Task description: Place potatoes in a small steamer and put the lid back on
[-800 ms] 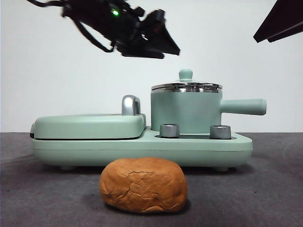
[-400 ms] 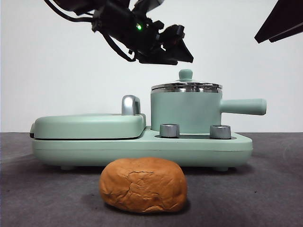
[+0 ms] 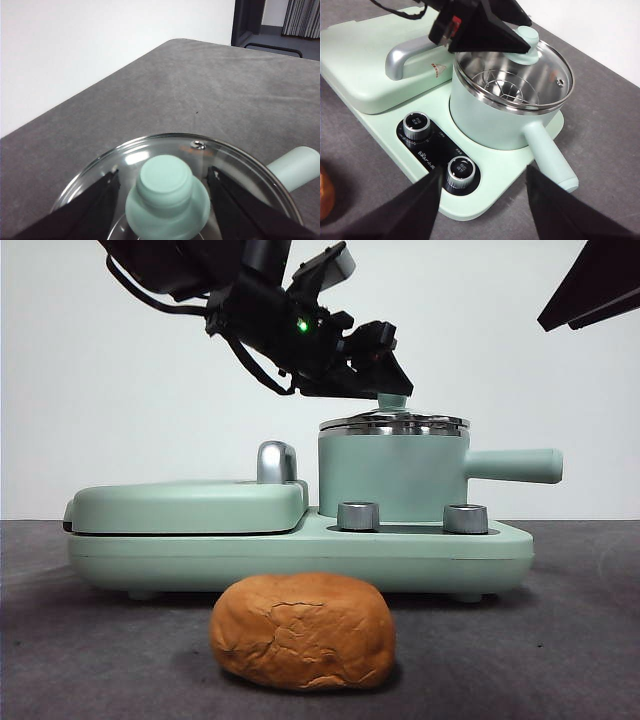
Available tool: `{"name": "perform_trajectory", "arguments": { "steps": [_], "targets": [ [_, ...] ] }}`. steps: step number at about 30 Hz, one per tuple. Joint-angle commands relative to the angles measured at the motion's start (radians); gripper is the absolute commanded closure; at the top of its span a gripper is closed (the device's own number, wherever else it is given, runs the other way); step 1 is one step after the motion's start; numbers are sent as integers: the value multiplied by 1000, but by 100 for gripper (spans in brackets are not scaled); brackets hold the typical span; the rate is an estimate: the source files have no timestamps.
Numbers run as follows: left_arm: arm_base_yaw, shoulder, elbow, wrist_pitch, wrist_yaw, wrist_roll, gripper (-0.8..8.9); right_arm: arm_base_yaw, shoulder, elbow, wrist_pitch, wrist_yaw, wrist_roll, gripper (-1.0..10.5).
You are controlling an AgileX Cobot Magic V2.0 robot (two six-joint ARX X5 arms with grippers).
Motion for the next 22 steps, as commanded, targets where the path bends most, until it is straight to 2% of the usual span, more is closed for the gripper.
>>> {"name": "perform_trajectory", "arguments": {
  "steps": [1,6,9,14,22],
  "targets": [
    [-10,28,25,21,-2,-19,534,4,7,19,10,0,11,681],
    [-10,29,25,21,-2,-19,545,4,7,19,10,0,11,681],
    [-10,29,25,18,-2,-20,662,4,7,19,10,0,12,681],
    [-10,31,25,17,-2,-20,796,4,7,19,10,0,30,681],
    [-10,31,25,23,-2,-16,808,4,7,19,10,0,30,681]
  ]
}}
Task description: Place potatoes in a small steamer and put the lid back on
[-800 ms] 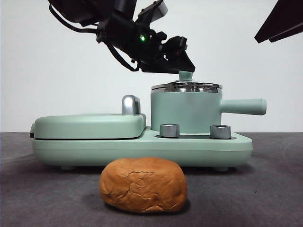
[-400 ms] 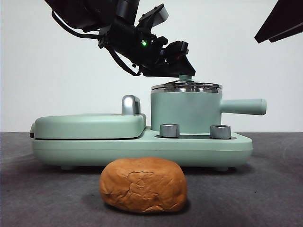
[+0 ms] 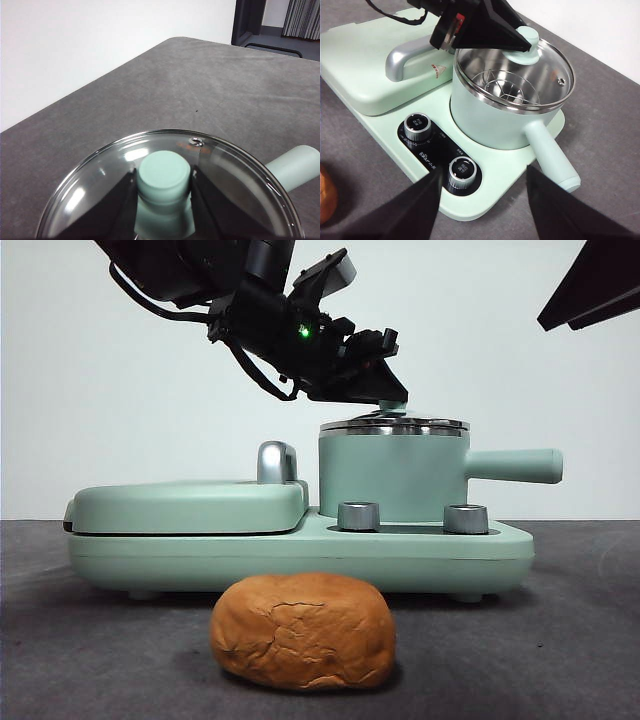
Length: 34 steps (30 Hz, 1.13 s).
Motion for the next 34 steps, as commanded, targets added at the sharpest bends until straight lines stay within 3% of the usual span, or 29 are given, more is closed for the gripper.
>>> {"name": "perform_trajectory", "arguments": {
  "steps": [1,16,26,34],
  "targets": [
    [-9,24,25,25,-2,-5,809,4,7,19,10,0,14,681],
    [-8,-95,26,-35,-1,-5,809,4,7,19,10,-1,14,681],
    [-5,-253,26,-269,-44,-3,804,21,7,19,8,-17,13,680],
    [38,-360,13,-428,-47,5,802,141,26,19,-32,-60,-36,658]
  ]
}}
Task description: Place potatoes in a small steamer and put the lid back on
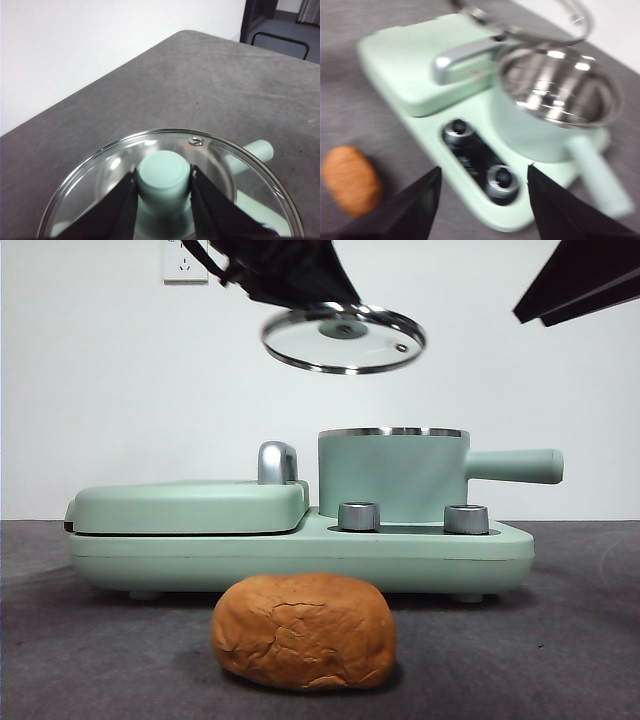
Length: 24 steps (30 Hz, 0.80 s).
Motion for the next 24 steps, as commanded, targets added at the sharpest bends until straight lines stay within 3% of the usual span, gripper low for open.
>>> {"name": "perform_trajectory", "arguments": {
  "steps": [1,13,24],
  "targets": [
    [16,-30,8,-3,2,8,801,58,27,18,-18,-9,-36,650],
    [109,-193,-129,-65,2,10,801,305,246,18,-17,0,-61,616],
    [201,-338,-190,-140,2,26,801,414,462,18,91,-2,-64,613]
  ]
}}
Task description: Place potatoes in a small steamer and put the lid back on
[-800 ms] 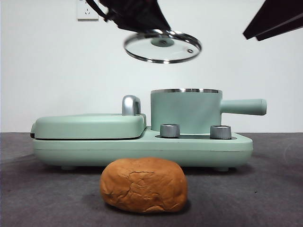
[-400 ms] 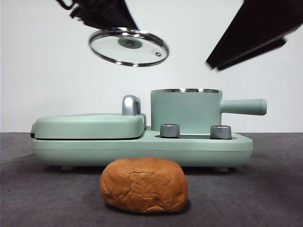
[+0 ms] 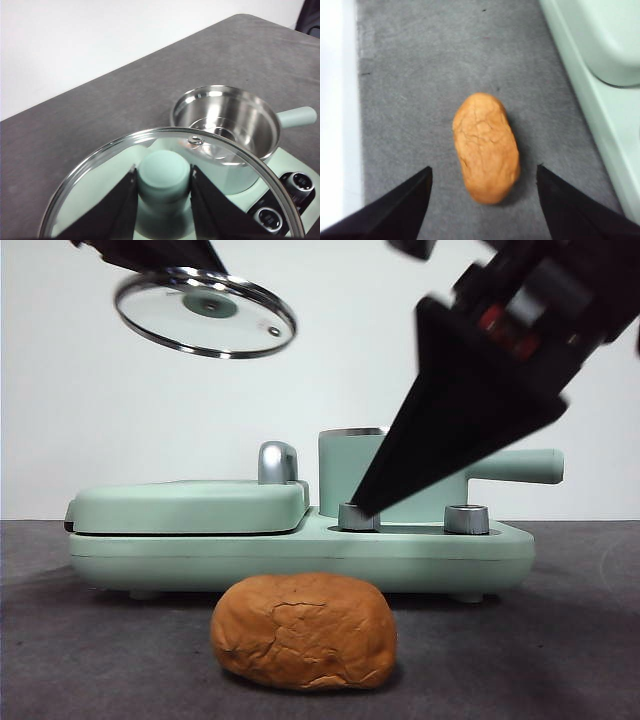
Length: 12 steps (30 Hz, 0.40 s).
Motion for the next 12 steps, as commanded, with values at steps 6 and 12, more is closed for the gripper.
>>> {"name": "perform_trajectory", "arguments": {
  "steps": [6,12],
  "targets": [
    [48,-68,11,-16,5,34,801,37,134,18,99,1,-11,563],
    [60,-93,11,-39,5,49,801,37,229,18,169,3,-11,563]
  ]
}}
